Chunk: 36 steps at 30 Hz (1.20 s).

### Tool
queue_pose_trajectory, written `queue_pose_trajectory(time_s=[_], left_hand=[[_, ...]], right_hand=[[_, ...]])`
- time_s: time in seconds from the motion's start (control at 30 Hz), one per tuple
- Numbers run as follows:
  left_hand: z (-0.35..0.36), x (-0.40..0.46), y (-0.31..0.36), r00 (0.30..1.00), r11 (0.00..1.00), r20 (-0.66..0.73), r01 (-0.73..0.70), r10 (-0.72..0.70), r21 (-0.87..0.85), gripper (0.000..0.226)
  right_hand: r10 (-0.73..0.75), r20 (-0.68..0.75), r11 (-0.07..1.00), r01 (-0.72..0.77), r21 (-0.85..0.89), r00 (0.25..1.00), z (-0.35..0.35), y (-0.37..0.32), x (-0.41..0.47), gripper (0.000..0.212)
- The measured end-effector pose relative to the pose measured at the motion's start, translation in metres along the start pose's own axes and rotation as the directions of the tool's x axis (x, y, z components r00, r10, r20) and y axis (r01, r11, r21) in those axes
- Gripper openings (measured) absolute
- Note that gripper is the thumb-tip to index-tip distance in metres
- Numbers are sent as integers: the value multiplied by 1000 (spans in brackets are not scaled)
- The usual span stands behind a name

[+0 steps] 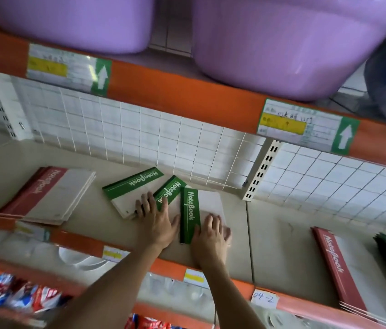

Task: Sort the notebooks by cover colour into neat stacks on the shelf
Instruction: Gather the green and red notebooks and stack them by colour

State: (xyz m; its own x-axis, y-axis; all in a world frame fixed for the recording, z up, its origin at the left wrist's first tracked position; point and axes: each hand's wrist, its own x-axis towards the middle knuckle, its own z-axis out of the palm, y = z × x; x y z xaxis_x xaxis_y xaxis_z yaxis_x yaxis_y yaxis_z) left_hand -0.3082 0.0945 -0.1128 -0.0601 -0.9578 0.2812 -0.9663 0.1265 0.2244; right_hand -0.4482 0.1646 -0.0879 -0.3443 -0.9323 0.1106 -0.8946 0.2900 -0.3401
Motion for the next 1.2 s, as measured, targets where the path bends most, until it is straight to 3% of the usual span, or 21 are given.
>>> queue_pose_trajectory(time_s=[0.1, 0.23, 0.33, 0.47, 0.73, 0.87, 1.1, 1.2], left_hand=[[0, 0, 0, 1000, 1000, -14, 26, -26, -14, 65], [-10, -1, 3, 994, 997, -88, 53, -58, -50, 61], [-11, 1, 1, 988, 997, -139, 64, -71, -50, 66], [-10, 2, 1, 988, 992, -111, 98, -106, -75, 72], [-19, 0, 3, 987, 977, -66, 130, -143, -171, 50], [-21, 0, 5, 989, 968, -45, 127, -140, -218, 31], [-30, -2, 2, 992, 959, -5, 118, -124, -256, 33], [-30, -2, 1, 992, 956, -12, 116, -124, -269, 32]], right_hand=[[45, -5, 999, -45, -15, 999, 1, 0, 1, 55], [218, -49, 971, -221, -92, 975, -1, -5, -1, 69], [188, -110, 969, -203, -144, 976, -2, -5, 2, 72], [243, -118, 967, -250, -55, 963, -4, -2, 1, 84], [461, 214, 882, -471, -4, 861, -35, -11, 26, 127], [443, 216, 892, -452, -6, 870, -33, -9, 22, 126], [534, 144, 844, -537, -20, 833, -32, -36, 14, 117], [566, 183, 818, -575, -2, 804, -33, -43, 18, 119]])
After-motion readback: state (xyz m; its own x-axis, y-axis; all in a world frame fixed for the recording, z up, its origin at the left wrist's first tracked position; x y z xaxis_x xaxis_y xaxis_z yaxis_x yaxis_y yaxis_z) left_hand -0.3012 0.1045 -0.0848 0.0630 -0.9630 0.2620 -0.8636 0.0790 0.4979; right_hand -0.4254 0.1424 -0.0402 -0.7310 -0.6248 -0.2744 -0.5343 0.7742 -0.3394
